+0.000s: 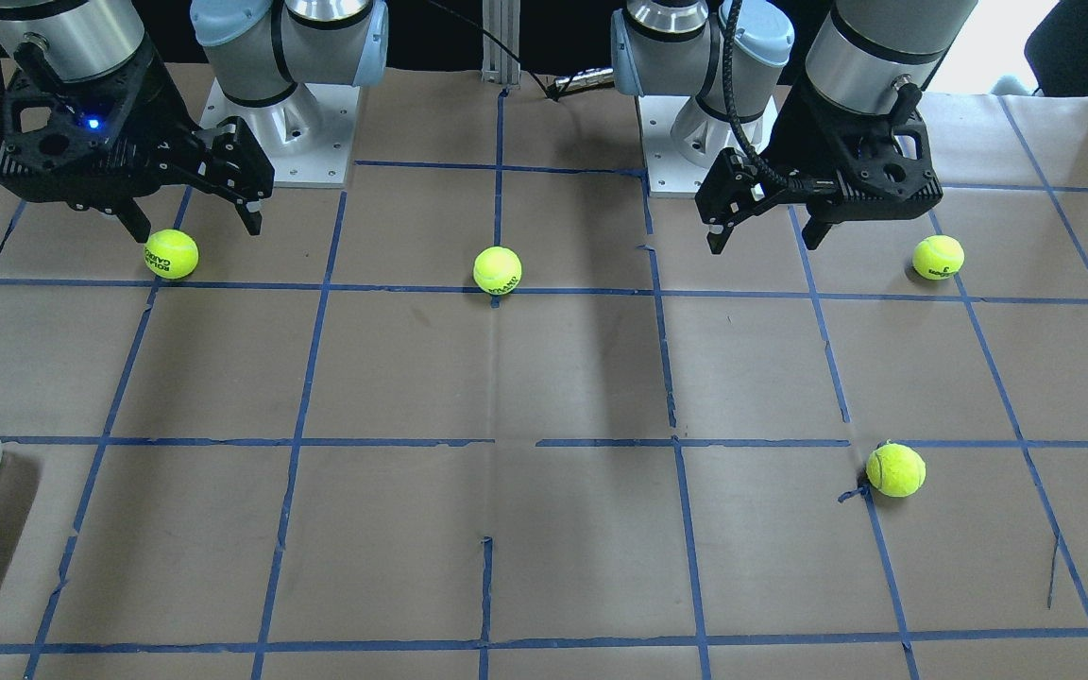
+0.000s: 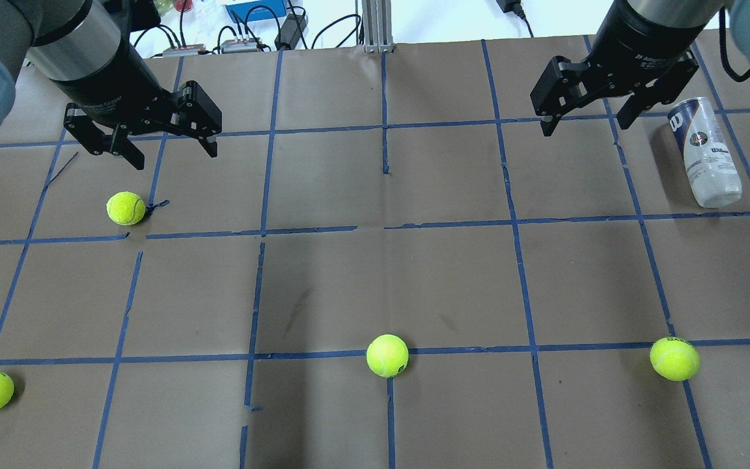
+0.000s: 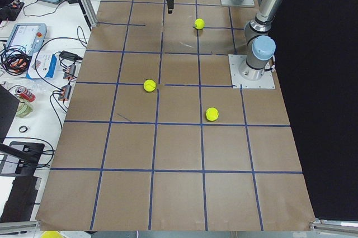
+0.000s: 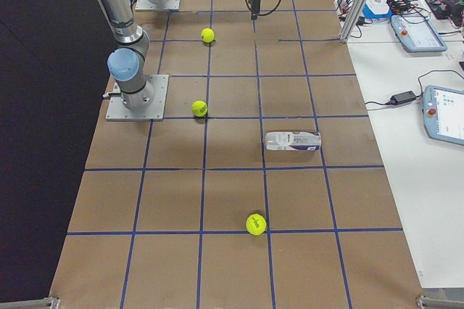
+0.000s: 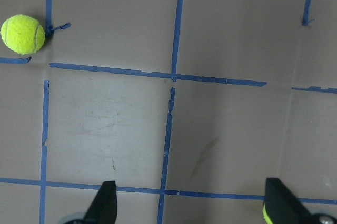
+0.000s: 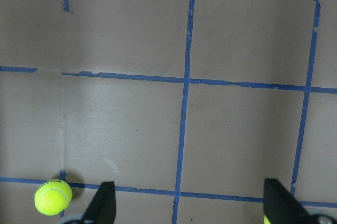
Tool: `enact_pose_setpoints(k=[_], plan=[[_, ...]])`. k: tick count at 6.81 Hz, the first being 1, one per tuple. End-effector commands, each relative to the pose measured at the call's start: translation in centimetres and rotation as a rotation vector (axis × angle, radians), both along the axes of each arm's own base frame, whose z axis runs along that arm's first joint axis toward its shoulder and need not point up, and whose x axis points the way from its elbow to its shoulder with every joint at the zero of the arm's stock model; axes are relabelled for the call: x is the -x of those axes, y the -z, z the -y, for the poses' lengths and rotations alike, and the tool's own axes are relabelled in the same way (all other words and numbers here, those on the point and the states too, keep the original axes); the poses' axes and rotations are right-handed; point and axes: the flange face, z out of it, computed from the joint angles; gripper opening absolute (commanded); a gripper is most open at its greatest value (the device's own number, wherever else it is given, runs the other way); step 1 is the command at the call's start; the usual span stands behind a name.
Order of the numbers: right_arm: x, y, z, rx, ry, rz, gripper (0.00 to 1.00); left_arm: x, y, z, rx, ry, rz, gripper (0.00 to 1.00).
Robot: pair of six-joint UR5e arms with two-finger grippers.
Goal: Lift up tennis ball bucket
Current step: 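Move the right gripper toward the clear Wilson tennis ball can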
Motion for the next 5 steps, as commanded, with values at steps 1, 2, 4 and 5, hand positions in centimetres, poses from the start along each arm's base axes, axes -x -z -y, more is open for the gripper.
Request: enact_pose_setpoints(k=[1, 2, 4, 5], plan=[[0.4, 0.1, -0.1, -0.018, 0.011, -0.003, 1.0, 0.0, 0.1, 0.0, -0.003, 0.002, 0.001, 1.0], [0.5, 0.4, 0.0, -0.026, 0.012, -0.002, 1.0, 0.0, 0.1, 0.0, -0.005, 0.002, 0.002, 1.0], [1.2, 1.8, 0.4, -0.043, 0.041, 0.002, 1.0, 0.0, 0.1, 0.0, -0.005, 0.002, 0.002, 1.0], [1.9, 2.5, 0.5, -0.052, 0.101, 0.018, 1.0, 0.0, 0.1, 0.0, -0.005, 0.002, 0.002, 1.0]])
